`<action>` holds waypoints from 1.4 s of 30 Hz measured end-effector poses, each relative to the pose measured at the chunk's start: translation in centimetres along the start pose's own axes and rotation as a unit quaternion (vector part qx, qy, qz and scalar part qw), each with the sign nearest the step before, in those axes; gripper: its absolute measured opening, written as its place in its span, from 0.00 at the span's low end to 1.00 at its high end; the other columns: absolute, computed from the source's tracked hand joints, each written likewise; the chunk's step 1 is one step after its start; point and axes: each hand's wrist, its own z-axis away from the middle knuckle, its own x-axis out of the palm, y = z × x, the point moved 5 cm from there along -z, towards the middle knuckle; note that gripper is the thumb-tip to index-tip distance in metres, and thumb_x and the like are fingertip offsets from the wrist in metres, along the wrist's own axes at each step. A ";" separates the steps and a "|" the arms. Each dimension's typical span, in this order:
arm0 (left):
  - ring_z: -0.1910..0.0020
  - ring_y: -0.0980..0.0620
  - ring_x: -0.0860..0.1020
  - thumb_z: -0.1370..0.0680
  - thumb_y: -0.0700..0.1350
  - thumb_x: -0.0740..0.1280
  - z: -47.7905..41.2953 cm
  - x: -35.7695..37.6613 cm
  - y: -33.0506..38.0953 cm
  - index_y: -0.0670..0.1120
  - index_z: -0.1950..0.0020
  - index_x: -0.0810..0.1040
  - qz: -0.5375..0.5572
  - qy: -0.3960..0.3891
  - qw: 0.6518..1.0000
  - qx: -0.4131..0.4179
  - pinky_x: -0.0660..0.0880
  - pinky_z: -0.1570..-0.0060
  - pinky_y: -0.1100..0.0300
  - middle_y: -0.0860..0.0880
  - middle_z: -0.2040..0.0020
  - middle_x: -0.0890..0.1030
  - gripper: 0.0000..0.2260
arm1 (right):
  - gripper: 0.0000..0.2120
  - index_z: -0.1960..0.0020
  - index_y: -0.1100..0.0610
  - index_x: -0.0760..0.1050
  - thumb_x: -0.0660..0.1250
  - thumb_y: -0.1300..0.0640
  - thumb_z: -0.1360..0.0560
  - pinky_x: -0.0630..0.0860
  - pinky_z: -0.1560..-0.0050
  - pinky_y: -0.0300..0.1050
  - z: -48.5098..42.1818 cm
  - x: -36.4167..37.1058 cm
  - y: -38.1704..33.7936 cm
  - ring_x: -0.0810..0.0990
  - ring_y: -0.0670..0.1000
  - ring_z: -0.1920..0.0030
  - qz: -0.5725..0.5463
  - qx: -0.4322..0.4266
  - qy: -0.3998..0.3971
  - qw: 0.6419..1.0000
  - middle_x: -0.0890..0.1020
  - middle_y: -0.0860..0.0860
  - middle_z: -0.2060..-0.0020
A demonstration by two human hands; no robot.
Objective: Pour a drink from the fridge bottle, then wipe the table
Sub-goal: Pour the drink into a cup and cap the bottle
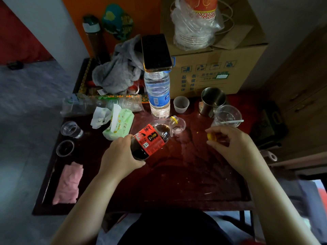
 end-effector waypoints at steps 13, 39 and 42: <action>0.52 0.52 0.75 0.41 0.59 0.77 -0.1 -0.2 0.0 0.52 0.45 0.71 -0.016 -0.007 1.000 -0.004 0.71 0.62 0.58 0.54 0.52 0.75 0.29 | 0.13 0.47 0.46 0.79 0.74 0.57 0.30 0.73 0.51 0.29 0.2 0.2 0.1 0.78 0.38 0.52 0.018 -0.005 -0.005 1.000 0.79 0.39 0.54; 0.49 0.51 0.75 0.40 0.60 0.77 -0.7 -0.2 0.5 0.50 0.41 0.71 -0.050 -0.014 0.999 -0.012 0.71 0.60 0.57 0.52 0.50 0.75 0.33 | 0.14 0.47 0.47 0.80 0.74 0.58 0.31 0.72 0.52 0.27 0.7 -0.3 0.9 0.78 0.38 0.52 0.012 0.001 -0.003 1.000 0.79 0.41 0.52; 0.47 0.50 0.74 0.40 0.60 0.77 -0.8 -0.2 0.6 0.50 0.41 0.71 -0.056 -0.014 0.998 -0.011 0.72 0.59 0.57 0.52 0.48 0.76 0.33 | 0.14 0.47 0.47 0.80 0.74 0.58 0.31 0.71 0.52 0.25 0.7 -0.4 0.9 0.77 0.38 0.53 0.012 0.001 -0.003 1.000 0.79 0.41 0.53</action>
